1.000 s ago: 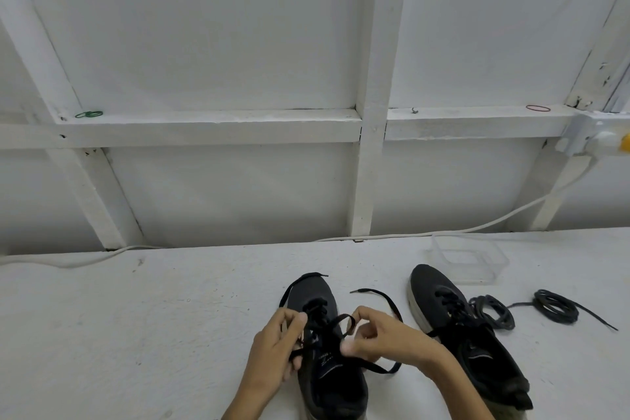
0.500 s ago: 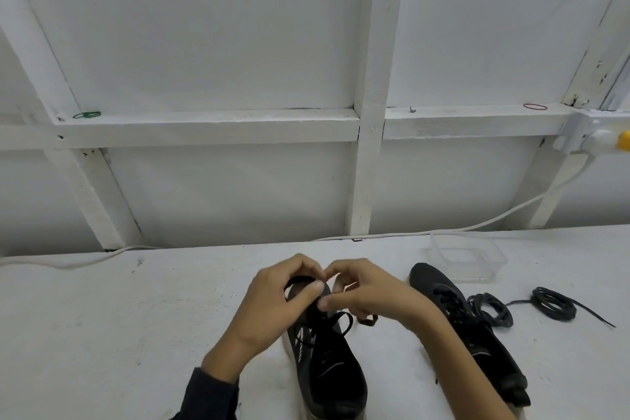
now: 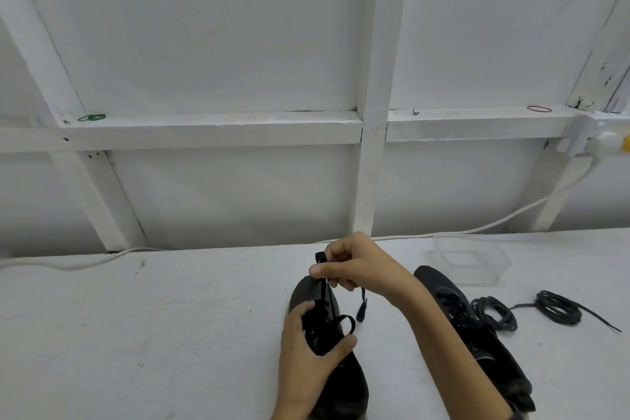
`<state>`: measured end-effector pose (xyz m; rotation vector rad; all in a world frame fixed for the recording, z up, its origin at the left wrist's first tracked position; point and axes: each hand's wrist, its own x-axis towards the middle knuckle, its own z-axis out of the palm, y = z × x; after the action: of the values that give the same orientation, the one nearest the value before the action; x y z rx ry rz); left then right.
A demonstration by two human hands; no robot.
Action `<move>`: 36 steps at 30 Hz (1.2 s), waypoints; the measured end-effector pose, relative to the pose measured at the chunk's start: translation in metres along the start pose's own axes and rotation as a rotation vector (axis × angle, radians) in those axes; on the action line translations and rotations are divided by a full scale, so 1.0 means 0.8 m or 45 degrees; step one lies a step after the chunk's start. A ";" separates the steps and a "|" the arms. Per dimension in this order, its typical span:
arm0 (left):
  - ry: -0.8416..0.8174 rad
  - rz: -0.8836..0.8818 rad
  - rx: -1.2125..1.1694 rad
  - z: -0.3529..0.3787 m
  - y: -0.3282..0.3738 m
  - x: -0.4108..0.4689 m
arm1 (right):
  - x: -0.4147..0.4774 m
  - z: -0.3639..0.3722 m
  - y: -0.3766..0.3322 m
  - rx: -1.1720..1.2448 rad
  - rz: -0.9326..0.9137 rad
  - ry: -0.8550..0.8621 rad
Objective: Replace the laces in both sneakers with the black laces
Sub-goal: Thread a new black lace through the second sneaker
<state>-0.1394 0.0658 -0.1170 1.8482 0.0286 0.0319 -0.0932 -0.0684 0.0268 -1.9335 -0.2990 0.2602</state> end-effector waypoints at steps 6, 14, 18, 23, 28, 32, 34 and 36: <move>-0.030 -0.017 0.162 0.003 -0.006 0.013 | 0.002 -0.003 -0.023 0.117 -0.021 -0.017; -0.074 -0.035 0.101 -0.004 -0.003 0.010 | 0.011 -0.025 -0.070 0.322 -0.132 0.074; -0.083 -0.044 0.152 -0.005 0.003 0.005 | 0.013 -0.021 -0.069 0.294 -0.103 0.055; -0.097 0.001 0.035 -0.015 0.009 0.010 | 0.013 -0.029 -0.071 0.169 -0.103 0.046; 0.017 0.285 -0.204 -0.044 0.082 0.022 | 0.017 -0.034 -0.070 0.032 -0.098 0.065; -0.129 0.346 -0.271 -0.063 0.133 0.046 | 0.022 -0.034 -0.066 0.011 -0.109 0.031; -0.184 0.313 -0.320 -0.067 0.147 0.056 | 0.026 -0.036 -0.064 -0.007 -0.108 0.009; -0.219 0.304 -0.365 -0.073 0.155 0.064 | 0.029 -0.040 -0.064 -0.038 -0.097 -0.028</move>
<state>-0.0901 0.0896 0.0187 1.5533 -0.3020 0.0411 -0.0659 -0.0701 0.0852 -1.9455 -0.3920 0.2282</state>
